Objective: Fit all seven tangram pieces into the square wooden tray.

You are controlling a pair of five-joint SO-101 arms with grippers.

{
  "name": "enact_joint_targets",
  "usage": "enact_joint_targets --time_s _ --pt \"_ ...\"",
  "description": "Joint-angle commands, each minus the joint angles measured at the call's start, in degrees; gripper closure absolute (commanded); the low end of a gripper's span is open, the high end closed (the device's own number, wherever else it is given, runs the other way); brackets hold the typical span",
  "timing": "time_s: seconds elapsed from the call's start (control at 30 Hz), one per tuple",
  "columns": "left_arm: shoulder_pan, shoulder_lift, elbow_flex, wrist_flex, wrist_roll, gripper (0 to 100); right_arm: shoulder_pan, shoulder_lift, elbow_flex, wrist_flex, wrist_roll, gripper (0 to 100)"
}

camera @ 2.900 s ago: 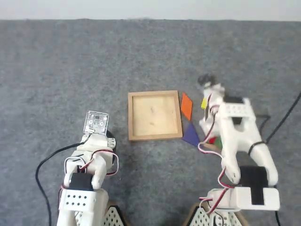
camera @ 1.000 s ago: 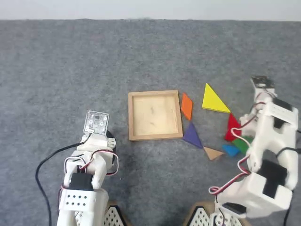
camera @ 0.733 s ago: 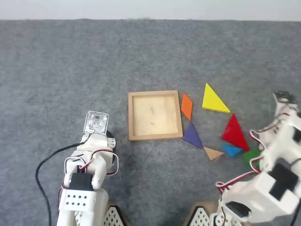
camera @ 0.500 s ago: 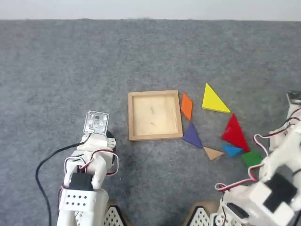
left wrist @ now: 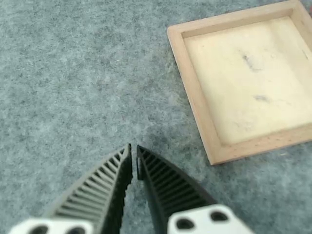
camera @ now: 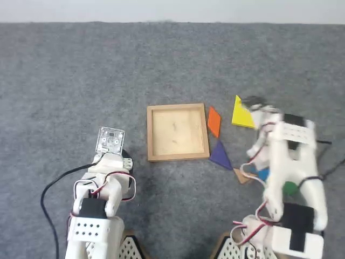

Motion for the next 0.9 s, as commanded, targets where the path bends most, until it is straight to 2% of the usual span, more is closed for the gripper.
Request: enact_joint_targets --time_s 0.0,0.2,0.33,0.53,0.87 --pt "-0.26 -0.7 -0.48 0.09 0.35 98 -5.32 -3.21 0.0 -4.79 -3.87 66.2" --pt "-0.26 -0.7 -0.48 0.09 0.35 98 -5.23 -3.21 0.09 -5.23 -4.4 58.0" --pt "-0.26 -0.7 -0.48 0.09 0.35 98 -4.44 -2.42 0.26 -7.87 -4.4 58.1" --pt "-0.26 -0.7 -0.48 0.09 0.35 98 -1.63 6.9 -0.88 -14.2 -4.13 58.1" --pt "-0.26 -0.7 -0.48 0.09 0.35 98 -0.48 11.91 -1.58 -15.08 -3.96 58.2"
